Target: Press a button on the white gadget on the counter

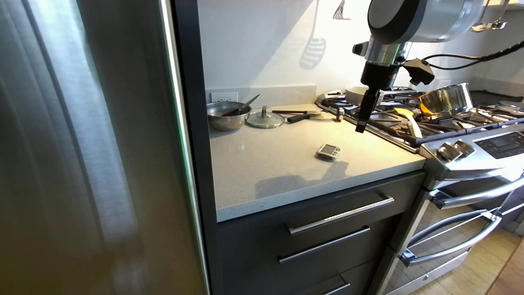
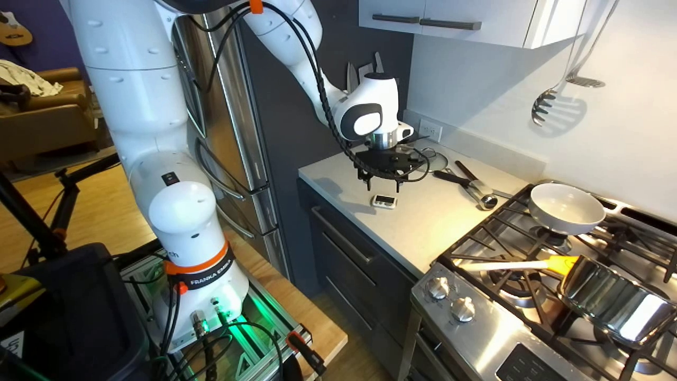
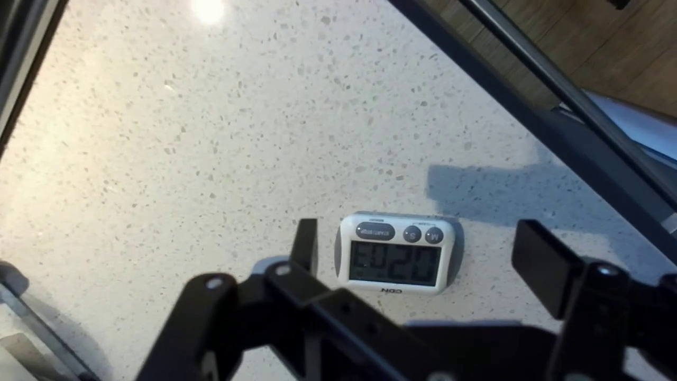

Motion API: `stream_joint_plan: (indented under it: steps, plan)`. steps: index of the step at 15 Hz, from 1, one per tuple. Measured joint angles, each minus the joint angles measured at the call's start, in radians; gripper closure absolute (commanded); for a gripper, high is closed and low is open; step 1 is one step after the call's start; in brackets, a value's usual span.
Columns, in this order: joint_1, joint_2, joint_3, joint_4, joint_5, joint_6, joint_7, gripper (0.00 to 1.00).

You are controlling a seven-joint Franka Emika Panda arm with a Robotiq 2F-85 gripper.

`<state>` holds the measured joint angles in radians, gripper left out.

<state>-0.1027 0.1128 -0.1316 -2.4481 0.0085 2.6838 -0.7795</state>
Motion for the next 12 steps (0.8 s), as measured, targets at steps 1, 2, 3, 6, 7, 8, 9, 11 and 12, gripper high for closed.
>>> stream_joint_plan:
  steps: [1,2,3,6,7,8,9,11,12]
  plan:
    - [-0.002,0.015,0.003,0.006,0.0,0.003,0.004,0.38]
    - [-0.003,0.029,0.006,0.013,0.0,0.005,0.009,0.46]
    - [-0.006,0.042,0.009,0.019,0.0,0.005,0.01,0.55]
    - [-0.019,0.079,0.024,0.041,0.001,0.013,0.012,0.78]
    - [-0.025,0.091,0.03,0.047,0.002,0.025,0.012,0.84]
    - [-0.03,0.104,0.037,0.054,0.003,0.035,0.012,0.93]
    - [-0.036,0.117,0.043,0.062,0.003,0.041,0.012,0.99]
    - [-0.048,0.142,0.059,0.077,0.004,0.042,0.012,1.0]
    - [-0.054,0.153,0.066,0.084,0.005,0.042,0.012,1.0]
